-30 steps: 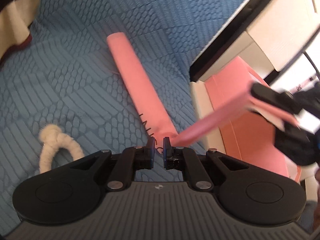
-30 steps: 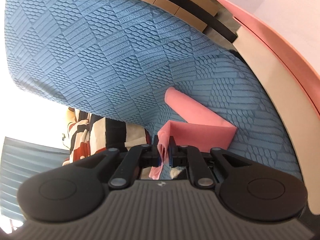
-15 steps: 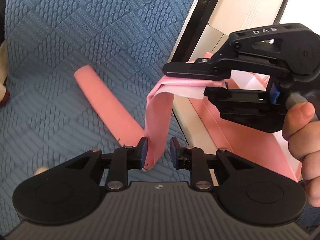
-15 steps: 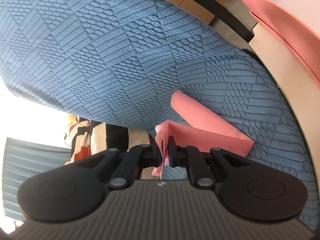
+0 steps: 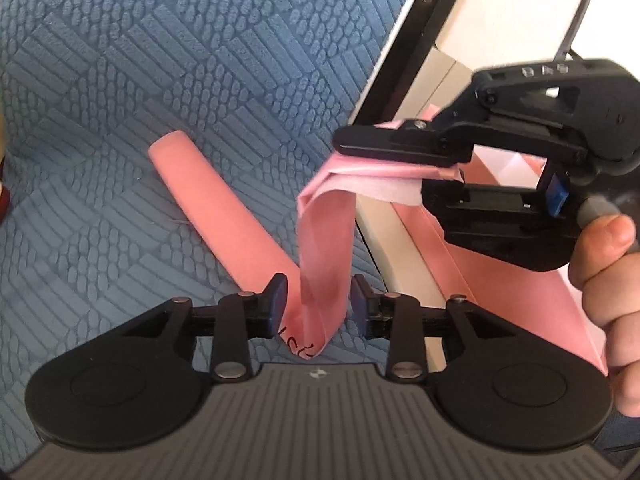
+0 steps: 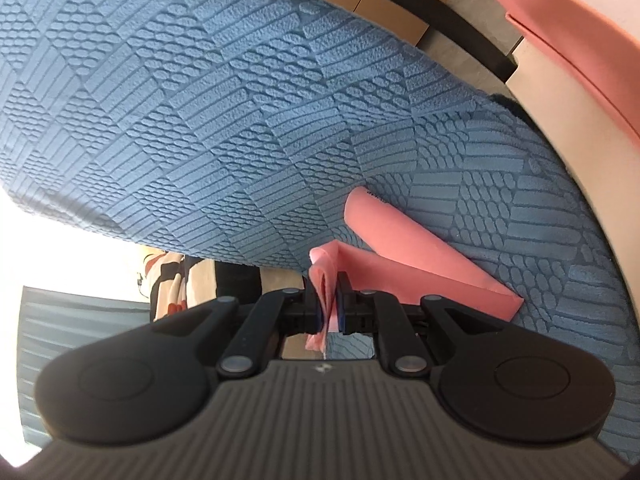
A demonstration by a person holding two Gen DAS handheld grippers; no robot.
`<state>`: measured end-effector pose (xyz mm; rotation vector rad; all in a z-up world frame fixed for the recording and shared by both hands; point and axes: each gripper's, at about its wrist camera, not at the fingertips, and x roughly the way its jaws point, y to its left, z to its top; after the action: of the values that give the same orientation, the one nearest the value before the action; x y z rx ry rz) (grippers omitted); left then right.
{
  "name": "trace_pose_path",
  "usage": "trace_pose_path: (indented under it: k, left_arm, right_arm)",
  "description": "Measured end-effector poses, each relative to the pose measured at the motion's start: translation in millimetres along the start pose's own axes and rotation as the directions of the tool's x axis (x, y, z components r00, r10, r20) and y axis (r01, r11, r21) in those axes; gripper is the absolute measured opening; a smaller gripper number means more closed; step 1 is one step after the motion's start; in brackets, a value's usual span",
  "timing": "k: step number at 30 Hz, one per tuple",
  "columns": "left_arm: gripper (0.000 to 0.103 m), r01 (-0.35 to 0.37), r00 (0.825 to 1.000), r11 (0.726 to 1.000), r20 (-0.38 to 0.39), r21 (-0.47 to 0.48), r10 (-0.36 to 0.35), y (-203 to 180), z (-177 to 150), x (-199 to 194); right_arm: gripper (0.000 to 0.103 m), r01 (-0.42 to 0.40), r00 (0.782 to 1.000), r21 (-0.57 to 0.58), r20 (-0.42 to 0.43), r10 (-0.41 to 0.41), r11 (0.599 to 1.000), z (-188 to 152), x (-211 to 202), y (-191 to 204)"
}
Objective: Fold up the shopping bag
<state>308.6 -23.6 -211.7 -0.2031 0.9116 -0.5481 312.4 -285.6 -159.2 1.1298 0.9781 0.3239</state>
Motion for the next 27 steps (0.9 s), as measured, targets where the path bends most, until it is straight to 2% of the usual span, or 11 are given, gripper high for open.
trace_pose_path:
  k: [2,6,10,13,15,16,23,27]
  left_arm:
    - [0.039,0.026,1.000,1.000,0.016,-0.009,-0.025,-0.8,0.0,1.8]
    - [0.021,0.009,0.999,0.999,0.037,-0.036,-0.008,2.8,2.4,9.3]
    - [0.014,-0.008,0.999,0.999,0.041,-0.037,0.009,4.5,3.8,11.5]
    - [0.013,-0.003,0.999,0.998,0.043,-0.059,0.006,8.3,2.5,12.3]
    - [0.012,-0.002,0.999,0.998,0.043,-0.070,0.005,10.5,2.4,14.3]
    - [0.012,-0.003,0.999,0.997,0.042,-0.073,0.006,10.9,2.2,14.7]
    - [0.011,-0.009,0.999,0.994,0.035,-0.106,0.013,17.8,1.1,19.1]
    - [0.011,-0.005,0.999,0.988,0.032,-0.154,0.010,26.2,0.4,24.6]
  right_arm:
    - [0.010,-0.007,1.000,0.000,0.000,0.007,1.000,-0.3,-0.9,-1.6]
    - [0.012,-0.019,1.000,0.000,0.001,0.019,1.000,1.5,-0.7,-3.9]
    - [0.014,-0.016,1.000,-0.062,-0.008,0.016,0.998,2.3,0.0,2.2]
    - [0.033,-0.044,0.999,-0.106,0.002,0.045,0.993,1.6,-2.3,8.0]
    - [0.054,-0.089,0.996,-0.117,0.008,0.090,0.989,1.1,-6.2,11.4]
    - [0.057,-0.101,0.995,-0.130,0.011,0.103,0.986,0.8,-8.8,13.5]
    - [0.058,-0.089,0.991,-0.281,0.073,0.114,0.956,-8.4,-38.9,27.8]
    - [0.057,0.035,0.990,-0.337,0.138,0.012,0.941,-15.3,-46.0,27.3]
